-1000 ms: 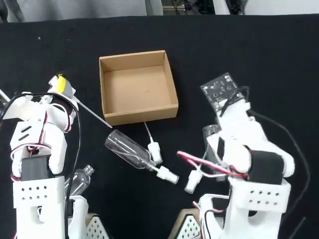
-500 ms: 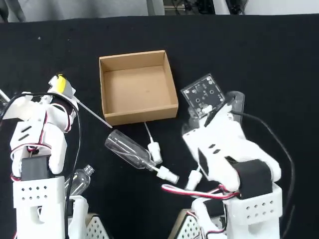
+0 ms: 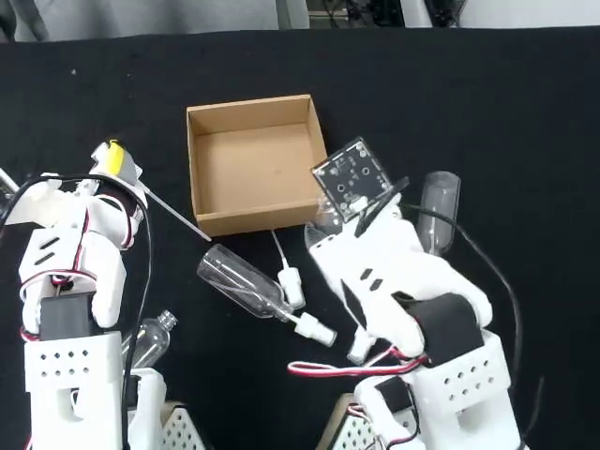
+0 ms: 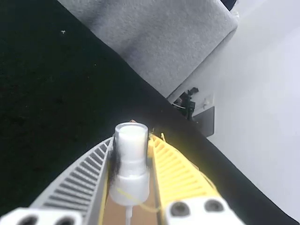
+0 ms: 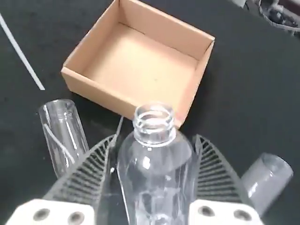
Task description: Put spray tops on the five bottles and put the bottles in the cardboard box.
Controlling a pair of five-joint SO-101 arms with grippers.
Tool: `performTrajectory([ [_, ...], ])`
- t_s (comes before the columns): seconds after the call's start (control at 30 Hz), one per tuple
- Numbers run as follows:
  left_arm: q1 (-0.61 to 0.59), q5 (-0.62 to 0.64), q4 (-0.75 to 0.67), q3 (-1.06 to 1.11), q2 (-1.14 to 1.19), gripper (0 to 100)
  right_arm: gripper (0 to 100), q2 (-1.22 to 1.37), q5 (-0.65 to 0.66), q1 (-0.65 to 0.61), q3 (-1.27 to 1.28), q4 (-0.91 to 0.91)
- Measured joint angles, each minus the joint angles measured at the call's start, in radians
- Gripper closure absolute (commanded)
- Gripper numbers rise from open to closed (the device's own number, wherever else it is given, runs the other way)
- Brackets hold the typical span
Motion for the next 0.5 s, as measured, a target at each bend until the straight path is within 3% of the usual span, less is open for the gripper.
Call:
performTrajectory([
  [0.5, 0.0, 0.0, 0.0, 0.0, 0.0, 97, 85.4, -0.114, -0.002, -0.063, 0.16, -0.051],
])
